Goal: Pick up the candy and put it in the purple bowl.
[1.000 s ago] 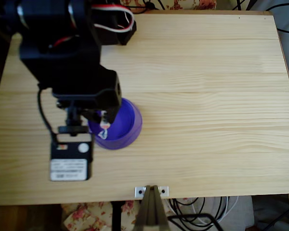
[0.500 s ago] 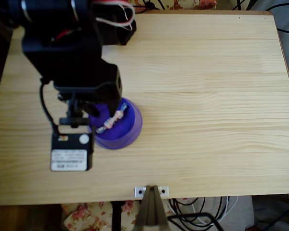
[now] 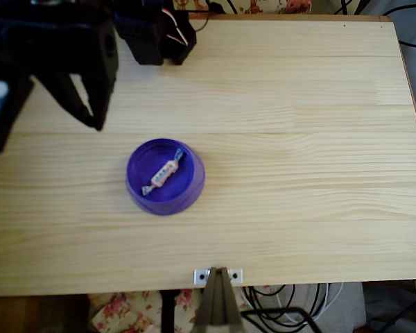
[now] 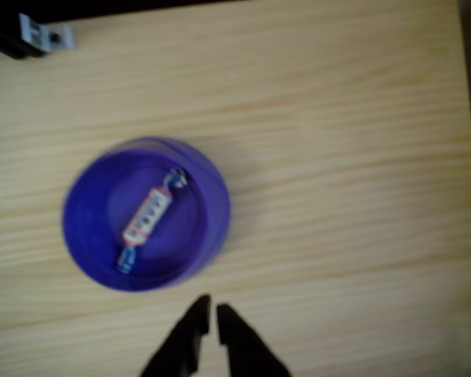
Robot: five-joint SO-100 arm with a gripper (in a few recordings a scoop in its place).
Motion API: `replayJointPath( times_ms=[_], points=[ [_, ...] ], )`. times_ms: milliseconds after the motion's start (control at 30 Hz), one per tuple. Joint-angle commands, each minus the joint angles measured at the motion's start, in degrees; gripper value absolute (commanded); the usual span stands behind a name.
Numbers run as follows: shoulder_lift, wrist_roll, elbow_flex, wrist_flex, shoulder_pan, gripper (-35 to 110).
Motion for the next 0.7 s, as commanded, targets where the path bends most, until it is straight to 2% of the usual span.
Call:
replayJointPath(
  times_ms=[0, 133, 333, 533, 667],
  points=[
    [10.37, -1.49, 5.1, -1.23, 2.2, -1],
    [19.42, -0.53, 11.87, -2.37, 0.97, -1],
    [24.61, 6.5, 17.05, -0.88, -5.19, -1],
    [48.87, 10.2, 33.49, 2.55, -8.26, -1],
    [45.44, 9.4, 34.37, 1.23, -9.58, -1]
  ],
)
